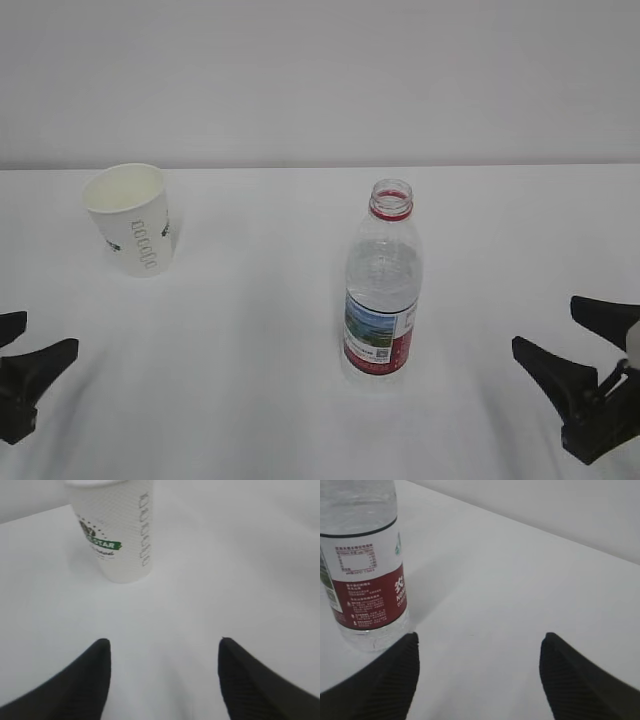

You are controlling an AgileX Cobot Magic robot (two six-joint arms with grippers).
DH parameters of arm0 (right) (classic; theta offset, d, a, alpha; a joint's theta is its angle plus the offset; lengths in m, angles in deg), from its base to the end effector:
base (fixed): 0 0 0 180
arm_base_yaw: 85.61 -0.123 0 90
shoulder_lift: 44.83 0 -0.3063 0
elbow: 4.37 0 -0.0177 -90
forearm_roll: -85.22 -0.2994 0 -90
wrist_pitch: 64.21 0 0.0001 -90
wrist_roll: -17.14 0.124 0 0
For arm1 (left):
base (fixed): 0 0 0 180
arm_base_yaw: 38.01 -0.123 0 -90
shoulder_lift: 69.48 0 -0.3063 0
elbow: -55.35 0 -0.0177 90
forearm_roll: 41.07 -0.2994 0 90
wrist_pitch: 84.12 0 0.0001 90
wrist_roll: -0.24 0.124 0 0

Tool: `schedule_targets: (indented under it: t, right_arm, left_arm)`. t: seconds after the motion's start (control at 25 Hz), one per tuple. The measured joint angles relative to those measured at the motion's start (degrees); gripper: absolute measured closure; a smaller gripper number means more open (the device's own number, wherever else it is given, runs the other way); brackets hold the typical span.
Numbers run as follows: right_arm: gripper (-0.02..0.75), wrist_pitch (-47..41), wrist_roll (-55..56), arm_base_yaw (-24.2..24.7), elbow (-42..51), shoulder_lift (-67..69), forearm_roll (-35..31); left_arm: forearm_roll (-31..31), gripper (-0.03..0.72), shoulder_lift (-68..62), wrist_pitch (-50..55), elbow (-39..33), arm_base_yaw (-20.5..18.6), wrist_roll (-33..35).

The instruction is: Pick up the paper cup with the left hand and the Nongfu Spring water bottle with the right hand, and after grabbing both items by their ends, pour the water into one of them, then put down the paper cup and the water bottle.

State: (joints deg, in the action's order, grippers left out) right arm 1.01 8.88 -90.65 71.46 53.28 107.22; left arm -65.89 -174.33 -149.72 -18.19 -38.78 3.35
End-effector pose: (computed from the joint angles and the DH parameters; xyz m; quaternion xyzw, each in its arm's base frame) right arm 0.1972 0.0597 0.0896 -0.2572 0.7732 0.0781 0.5744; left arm 0.2091 -0.0446 0.0719 0.1988 0.8095 -0.0955 0.5441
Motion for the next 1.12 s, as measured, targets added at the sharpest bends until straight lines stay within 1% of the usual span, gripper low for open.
schedule_targets:
  t: [0.08,0.16,0.28,0.36,0.52,0.68,0.8,0.96,1.12]
  right_arm:
    - [0.171,0.0,-0.03,0.0,0.0,0.27,1.13]
    - [0.171,0.03,-0.03,0.0,-0.12,1.2,3.78]
    - [0.171,0.14,0.15,0.0,-1.81,3.99,9.9]
    - [0.171,0.31,0.42,0.0,-2.51,5.94,12.43]
    - [0.164,0.41,0.65,0.0,-2.83,8.43,13.33]
    - [0.116,0.41,0.65,0.0,-3.44,8.66,14.28]
    - [0.086,0.41,1.0,0.0,-4.49,8.74,16.88]
    - [0.077,0.41,2.77,0.0,-5.75,8.74,19.81]
    - [0.075,0.41,4.19,0.0,-6.51,8.74,20.79]
  left_arm:
    - [-1.99,0.157,0.0,0.0,0.0,0.0,0.0]
    - [-2.96,0.099,0.0,-0.14,0.0,0.0,0.0]
    - [-4.76,0.067,0.0,-0.17,0.0,0.0,0.0]
    - [-5.44,0.062,0.0,-0.17,0.0,0.0,0.0]
    - [-6.41,0.059,0.0,-0.26,0.0,0.0,0.0]
    - [-7.02,0.059,0.0,-0.26,0.0,0.0,0.0]
    - [-7.56,0.059,0.0,-0.26,0.0,0.0,0.0]
    - [-8.17,0.059,0.0,-0.26,0.19,0.0,0.0]
    - [-8.25,0.059,0.0,-0.26,0.19,0.0,-0.67]
